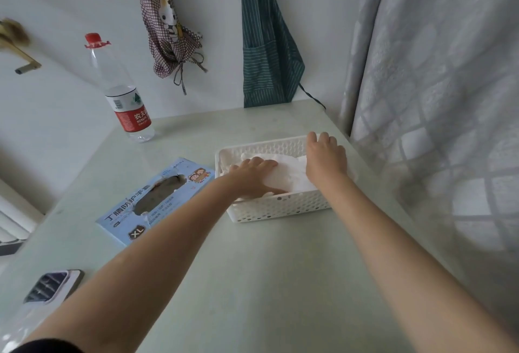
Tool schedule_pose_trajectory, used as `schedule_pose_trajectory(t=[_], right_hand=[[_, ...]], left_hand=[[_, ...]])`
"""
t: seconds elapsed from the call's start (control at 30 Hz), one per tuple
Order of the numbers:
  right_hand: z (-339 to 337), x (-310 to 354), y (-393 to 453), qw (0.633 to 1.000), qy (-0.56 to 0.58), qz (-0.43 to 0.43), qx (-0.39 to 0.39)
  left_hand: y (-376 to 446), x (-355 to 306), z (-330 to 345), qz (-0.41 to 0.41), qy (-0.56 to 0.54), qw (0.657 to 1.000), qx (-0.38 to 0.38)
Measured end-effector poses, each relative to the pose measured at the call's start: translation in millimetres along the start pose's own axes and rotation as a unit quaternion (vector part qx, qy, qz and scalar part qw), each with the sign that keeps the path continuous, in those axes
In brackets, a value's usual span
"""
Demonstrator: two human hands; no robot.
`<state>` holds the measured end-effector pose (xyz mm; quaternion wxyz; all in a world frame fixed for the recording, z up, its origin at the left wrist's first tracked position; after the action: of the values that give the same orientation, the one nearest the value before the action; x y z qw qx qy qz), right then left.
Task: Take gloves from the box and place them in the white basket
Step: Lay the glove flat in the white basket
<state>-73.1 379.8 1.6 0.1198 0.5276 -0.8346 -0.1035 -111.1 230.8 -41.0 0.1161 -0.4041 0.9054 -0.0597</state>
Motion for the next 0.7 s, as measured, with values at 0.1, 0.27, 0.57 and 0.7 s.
schedule_pose_trajectory(t=[0.1,0.27,0.57,0.7], right_hand=[[-8,8,-1,0.999,-0.022,-0.016,-0.021],[-18,17,-1,1.000,-0.024,-0.013,-0.015],[13,21,-9,0.984,0.061,-0.028,0.165],[21,2,-5,0.983,0.012,0.016,0.180]], left_hand=[[-5,4,-14,0.003,-0.059,0.998,-0.026],[-19,8,-43,0.032,-0.089,0.992,-0.087],[-30,0,-39,0.010,-0.051,0.999,-0.008],[-30,7,-33,0.001,-0.006,1.000,0.013]])
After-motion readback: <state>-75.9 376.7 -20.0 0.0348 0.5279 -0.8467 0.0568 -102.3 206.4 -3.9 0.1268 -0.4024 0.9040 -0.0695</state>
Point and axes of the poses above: each hand's wrist, its own y-axis towards the middle knuckle, its own z-axis out of the palm, x = y × z, the point moved 8 cm from there along y, towards the middle knuckle, and after that the axes turned 7 degrees about z, right-handed, at the moved point
